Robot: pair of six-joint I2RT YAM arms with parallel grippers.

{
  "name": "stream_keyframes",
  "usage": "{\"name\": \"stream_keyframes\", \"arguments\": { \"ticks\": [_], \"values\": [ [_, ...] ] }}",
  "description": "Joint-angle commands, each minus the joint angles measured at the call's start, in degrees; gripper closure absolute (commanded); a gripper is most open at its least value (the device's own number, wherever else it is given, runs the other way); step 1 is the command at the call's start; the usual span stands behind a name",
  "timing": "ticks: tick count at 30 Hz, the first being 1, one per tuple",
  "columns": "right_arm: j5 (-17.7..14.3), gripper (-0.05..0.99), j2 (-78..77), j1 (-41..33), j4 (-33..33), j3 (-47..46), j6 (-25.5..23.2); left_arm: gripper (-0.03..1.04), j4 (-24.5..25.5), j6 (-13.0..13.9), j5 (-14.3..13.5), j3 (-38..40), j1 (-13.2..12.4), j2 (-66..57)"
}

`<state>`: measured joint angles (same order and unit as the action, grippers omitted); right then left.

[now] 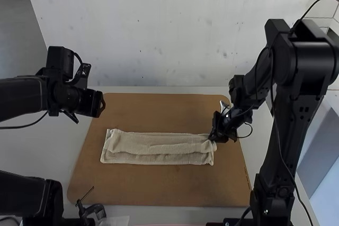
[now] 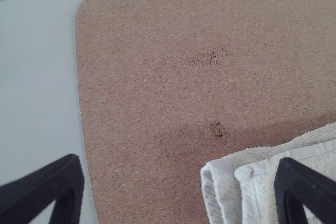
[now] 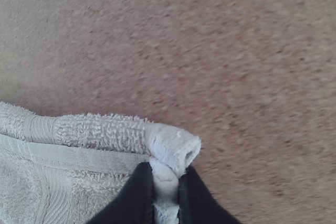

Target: Fold the towel.

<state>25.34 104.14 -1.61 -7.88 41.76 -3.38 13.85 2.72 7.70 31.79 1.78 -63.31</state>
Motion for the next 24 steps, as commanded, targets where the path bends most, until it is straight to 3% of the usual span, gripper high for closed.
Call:
{"name": "stream_keyframes", "arguments": {
  "ticks": [1, 19, 24],
  "values": [
    [-5.22, 0.91, -2.1, 4.77, 0.41, -1.06, 3.03, 0.22, -0.4, -0.88, 0.73, 0.03, -0.02, 0.99],
    [-5.3, 0.91, -3.85, 24.11, -3.46, -0.36, 17.88, 0.22, -0.93, -1.84, 0.82, -0.24, 0.59, 0.29],
    [-5.22, 0.91, -4.38, 27.8, -4.51, 0.87, 20.08, 0.22, -1.01, -2.02, 0.82, -0.24, 1.12, 0.29]
  ]
}}
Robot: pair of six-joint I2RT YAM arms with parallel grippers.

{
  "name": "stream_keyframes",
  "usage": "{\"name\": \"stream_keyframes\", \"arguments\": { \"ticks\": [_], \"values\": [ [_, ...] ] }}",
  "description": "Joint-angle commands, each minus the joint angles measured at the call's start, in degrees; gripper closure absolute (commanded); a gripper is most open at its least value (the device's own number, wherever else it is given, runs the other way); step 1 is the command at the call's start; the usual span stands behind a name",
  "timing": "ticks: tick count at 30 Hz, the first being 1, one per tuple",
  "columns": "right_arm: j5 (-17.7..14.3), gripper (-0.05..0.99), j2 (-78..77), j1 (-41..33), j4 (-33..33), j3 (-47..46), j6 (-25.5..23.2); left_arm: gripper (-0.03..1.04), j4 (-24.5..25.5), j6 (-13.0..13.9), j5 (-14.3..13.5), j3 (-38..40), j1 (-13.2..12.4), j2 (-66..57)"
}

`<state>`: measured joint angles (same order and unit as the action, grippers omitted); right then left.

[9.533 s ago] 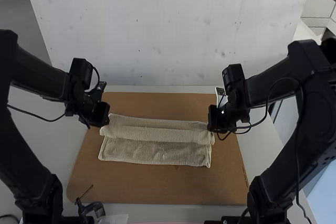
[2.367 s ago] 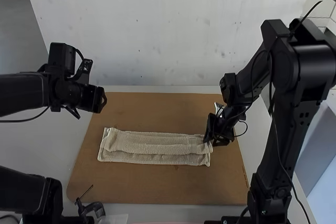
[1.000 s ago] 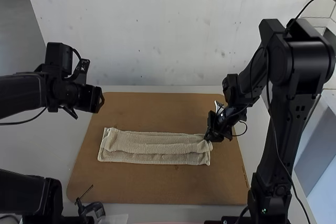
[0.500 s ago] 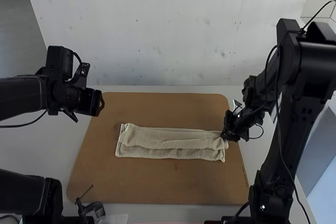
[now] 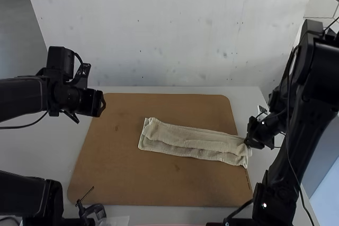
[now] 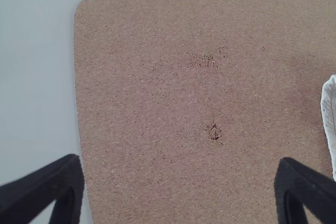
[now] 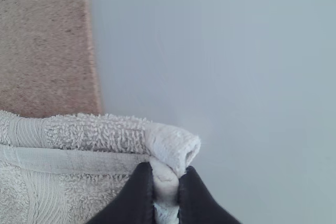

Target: Fold the towel.

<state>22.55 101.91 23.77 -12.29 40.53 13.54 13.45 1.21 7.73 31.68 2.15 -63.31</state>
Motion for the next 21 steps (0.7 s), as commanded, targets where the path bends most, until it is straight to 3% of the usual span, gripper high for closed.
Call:
{"name": "stream_keyframes", "arguments": {
  "ticks": [1, 13, 21],
  "values": [
    [-2.42, 0.91, -2.42, 2.86, -0.19, 2.27, 3.42, 0.22, -0.62, -0.6, 0.8, -0.13, 0.75, 0.29],
    [-2.42, 0.91, -0.57, 3.04, 0.08, 10.27, 1.14, 0.22, -0.71, -1.48, 0.8, -0.22, 1.36, 0.2],
    [-5.49, 0.91, 4.26, -0.48, 2.63, 13.08, -1.59, 0.22, -0.71, -1.48, 0.71, -0.48, 1.27, 0.29]
  ]
}}
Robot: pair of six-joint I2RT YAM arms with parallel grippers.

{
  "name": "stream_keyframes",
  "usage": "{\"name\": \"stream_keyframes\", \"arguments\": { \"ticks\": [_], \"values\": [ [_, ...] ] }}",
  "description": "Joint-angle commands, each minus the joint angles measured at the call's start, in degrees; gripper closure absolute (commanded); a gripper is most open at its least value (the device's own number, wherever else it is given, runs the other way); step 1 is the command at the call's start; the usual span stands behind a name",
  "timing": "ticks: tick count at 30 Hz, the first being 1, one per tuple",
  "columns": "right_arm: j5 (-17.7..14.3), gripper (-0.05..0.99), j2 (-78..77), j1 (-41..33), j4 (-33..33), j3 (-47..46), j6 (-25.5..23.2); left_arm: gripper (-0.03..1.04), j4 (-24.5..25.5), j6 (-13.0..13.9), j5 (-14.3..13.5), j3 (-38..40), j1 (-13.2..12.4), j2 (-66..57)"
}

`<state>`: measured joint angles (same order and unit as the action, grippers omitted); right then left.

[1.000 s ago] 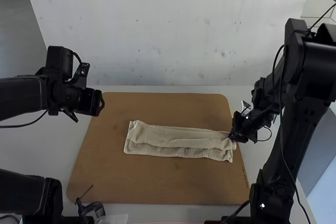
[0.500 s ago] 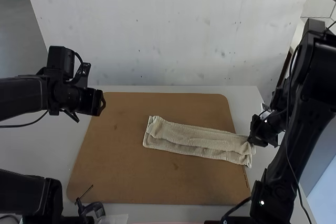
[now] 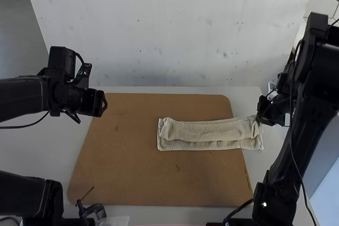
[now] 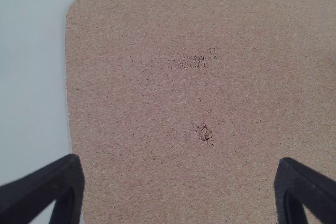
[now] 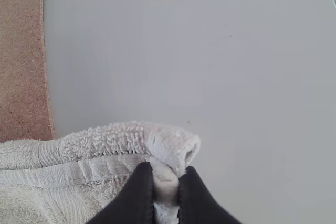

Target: Fold the towel.

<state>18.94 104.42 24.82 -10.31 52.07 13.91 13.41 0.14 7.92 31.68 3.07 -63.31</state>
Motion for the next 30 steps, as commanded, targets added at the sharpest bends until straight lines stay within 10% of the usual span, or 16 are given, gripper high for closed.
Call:
{"name": "stream_keyframes", "arguments": {
  "ticks": [1, 30],
  "values": [
    [-2.24, 0.91, 2.19, -1.79, 0.99, 1.63, -2.13, 0.22, -0.67, -0.41, 0.51, -0.48, 0.36, 0.29],
    [-4.17, 0.91, -5.9, -7.15, -7.27, 7.69, -5.03, 0.22, -1.98, -0.05, 1.66, -1.71, -0.7, -0.06]
  ]
}}
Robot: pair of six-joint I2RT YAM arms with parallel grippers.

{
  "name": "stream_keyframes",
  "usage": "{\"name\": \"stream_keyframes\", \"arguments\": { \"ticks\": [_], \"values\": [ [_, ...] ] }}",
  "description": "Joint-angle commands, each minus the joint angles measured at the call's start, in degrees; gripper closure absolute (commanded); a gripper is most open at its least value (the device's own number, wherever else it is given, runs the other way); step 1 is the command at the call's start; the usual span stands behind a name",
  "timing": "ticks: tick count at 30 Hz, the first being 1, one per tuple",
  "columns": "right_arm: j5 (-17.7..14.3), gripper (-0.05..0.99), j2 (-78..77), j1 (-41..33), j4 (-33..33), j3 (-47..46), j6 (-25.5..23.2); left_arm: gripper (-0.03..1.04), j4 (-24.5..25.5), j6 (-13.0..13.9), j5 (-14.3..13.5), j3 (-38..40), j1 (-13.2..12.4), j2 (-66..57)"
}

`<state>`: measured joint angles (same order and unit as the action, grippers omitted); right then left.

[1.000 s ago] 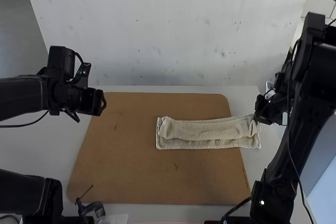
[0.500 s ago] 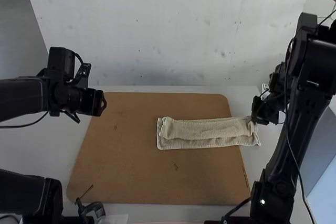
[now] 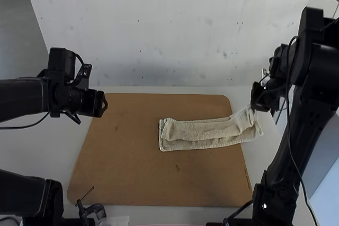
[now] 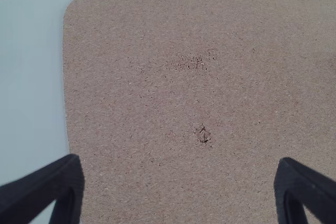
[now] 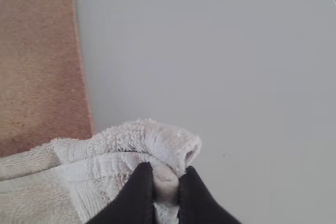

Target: Fold the towel.

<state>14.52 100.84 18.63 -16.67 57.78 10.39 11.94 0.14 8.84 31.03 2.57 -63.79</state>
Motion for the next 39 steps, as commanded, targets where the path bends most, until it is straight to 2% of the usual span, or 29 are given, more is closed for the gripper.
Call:
{"name": "stream_keyframes", "arguments": {
  "ticks": [1, 7, 15, 26, 39],
  "values": [
    [0.24, 0.91, -3.19, -1.67, -1.88, 2.16, -1.78, 0.22, -0.52, -0.05, 0.74, -1.32, -0.2, 0.51],
    [0.42, 0.91, -6.62, -6.5, -6.01, 3.57, -4.94, 0.22, -0.52, -0.05, 0.91, -1.93, -0.2, 1.04],
    [0.33, 0.91, -9.69, -18.98, -9.88, 5.24, -12.33, 0.22, -0.61, -0.14, 1.62, -2.02, -0.37, 1.12],
    [-0.99, 0.91, -8.29, -33.22, -9.17, 5.77, -20.59, 0.22, -1.75, -0.23, 2.58, -2.29, -1.34, 0.51],
    [-0.81, 0.91, 0.33, -41.48, -4.43, 7.7, -25.77, 0.22, -3.42, -0.41, 2.85, -2.29, -1.34, -1.51]
  ]
}}
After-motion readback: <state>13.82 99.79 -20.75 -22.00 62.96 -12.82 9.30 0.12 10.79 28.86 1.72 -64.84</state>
